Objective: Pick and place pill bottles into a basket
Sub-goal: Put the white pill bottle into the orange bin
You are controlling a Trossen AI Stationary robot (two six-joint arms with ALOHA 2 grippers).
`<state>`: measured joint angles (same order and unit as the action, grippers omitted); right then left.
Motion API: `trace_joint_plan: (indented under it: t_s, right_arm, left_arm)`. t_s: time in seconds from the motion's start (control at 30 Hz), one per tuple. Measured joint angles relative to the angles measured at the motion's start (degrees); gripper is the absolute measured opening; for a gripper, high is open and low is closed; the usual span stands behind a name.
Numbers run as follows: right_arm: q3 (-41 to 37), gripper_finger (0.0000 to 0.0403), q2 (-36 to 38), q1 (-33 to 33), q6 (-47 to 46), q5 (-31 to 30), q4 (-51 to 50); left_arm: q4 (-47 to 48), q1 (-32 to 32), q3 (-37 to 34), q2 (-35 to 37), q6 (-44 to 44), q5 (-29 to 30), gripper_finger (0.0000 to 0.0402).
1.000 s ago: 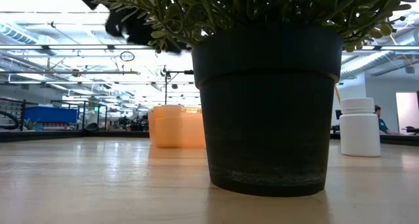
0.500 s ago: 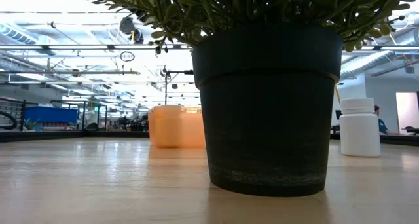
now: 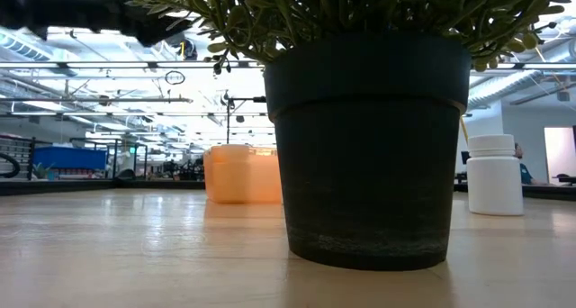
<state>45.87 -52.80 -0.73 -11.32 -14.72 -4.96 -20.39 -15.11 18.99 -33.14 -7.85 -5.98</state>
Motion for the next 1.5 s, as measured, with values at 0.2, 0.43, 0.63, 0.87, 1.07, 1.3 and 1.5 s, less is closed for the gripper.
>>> trace_joint_plan:
  t_s: [0.2, 0.43, 0.63, 0.87, 1.07, 1.3, 1.5]
  right_arm:
    - [0.0, 0.0279, 0.0, 0.0, -1.3, 0.0, 0.0]
    - [0.0, 0.0279, 0.0, 0.0, -1.5, 0.0, 0.0]
    - [0.0, 0.0279, 0.0, 0.0, -1.6, -0.1, 0.0]
    - [0.0, 0.0279, 0.0, 0.0, -1.7, 0.0, 0.0]
    - [0.0, 0.0279, 0.0, -0.1, -1.7, 0.0, 0.0]
    - [0.0, 0.0279, 0.0, -0.1, -1.7, 1.4, 0.0]
    - [0.0, 0.0279, 0.0, -0.1, -1.6, 1.5, 0.0]
  left_arm:
    - [-3.8, -0.4, -6.6, 7.0, 1.4, 2.3, 0.0349]
    - [-4.0, -0.4, -10.6, 8.9, 3.7, 2.9, 0.0349]
    - [-5.3, -0.4, -11.8, 8.9, 4.6, 3.5, 0.0349]
    - [-4.3, -0.4, -11.9, 8.9, 6.1, 3.6, 0.0349]
    - [-4.9, -1.4, -11.9, 9.3, 7.0, 3.7, 0.0349]
    - [0.1, -4.7, -11.9, 11.4, 7.2, 3.7, 0.0349]
    - [5.8, -7.4, -11.9, 12.3, 9.8, 2.8, 0.0349]
